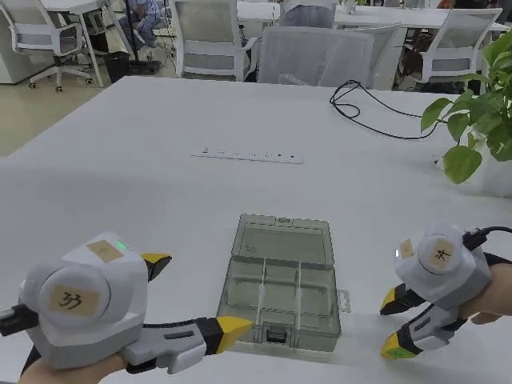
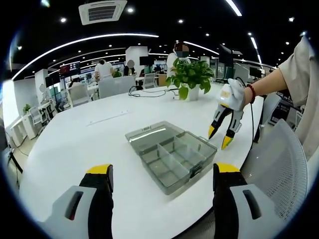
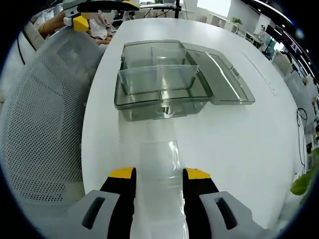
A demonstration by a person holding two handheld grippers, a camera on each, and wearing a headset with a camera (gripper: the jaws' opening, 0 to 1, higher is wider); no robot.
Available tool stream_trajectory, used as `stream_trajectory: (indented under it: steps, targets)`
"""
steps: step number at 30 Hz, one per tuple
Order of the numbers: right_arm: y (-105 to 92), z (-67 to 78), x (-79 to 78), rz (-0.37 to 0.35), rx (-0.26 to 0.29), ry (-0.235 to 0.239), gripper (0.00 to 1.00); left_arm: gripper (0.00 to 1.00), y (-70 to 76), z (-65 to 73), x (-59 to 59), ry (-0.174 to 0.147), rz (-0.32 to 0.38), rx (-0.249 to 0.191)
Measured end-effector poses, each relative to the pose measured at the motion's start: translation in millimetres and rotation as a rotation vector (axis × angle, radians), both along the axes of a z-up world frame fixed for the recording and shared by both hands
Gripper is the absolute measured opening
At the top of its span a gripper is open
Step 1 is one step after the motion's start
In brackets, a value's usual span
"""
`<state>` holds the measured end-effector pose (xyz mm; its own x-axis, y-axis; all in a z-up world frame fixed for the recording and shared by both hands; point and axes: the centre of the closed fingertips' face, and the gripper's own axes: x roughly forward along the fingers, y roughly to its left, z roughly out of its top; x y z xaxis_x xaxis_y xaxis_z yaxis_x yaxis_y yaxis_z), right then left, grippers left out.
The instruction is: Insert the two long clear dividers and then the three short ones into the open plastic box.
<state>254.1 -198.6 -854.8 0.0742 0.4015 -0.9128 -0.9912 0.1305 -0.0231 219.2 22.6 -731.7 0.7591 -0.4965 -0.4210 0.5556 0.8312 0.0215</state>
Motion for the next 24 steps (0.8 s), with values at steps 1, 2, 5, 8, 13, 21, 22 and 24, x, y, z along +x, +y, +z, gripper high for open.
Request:
stream_trajectory:
  steps: [1,2,5,8,13,21,22,24]
  targets:
    - [-1.3,-1.0,-0.2,0.003,-0.005,0.001,0.38,0.83,0.1,0.2,0.1,0.0,0.0,0.0]
    - [-0.1,0.4,-0.4,0.001,0.007,0.005,0.38,0.83,0.2,0.5,0.1,-0.001,0.0,0.001]
    - [-1.2,0.3,1.2,-0.004,0.007,0.005,0.38,0.83,0.5,2.1,0.3,-0.005,0.002,0.001]
    - [-1.0,0.1,1.9,-0.001,0.009,0.005,0.37,0.83,0.4,3.0,-0.1,-0.006,0.0,0.003]
    - [-0.4,-0.3,2.5,0.006,0.01,0.003,0.34,0.83,1.1,4.8,-0.7,-0.01,0.0,0.003]
    - [-0.2,0.2,2.2,-0.011,0.015,-0.001,0.32,0.82,1.1,5.6,-3.2,-0.008,-0.002,0.0]
    - [-0.3,0.4,2.0,-0.004,0.017,-0.005,0.32,0.82,1.0,5.7,-3.5,-0.006,-0.001,-0.002]
    - [0.1,0.8,1.7,-0.015,0.024,-0.006,0.32,0.81,0.4,6.1,-4.1,-0.006,-0.001,-0.006]
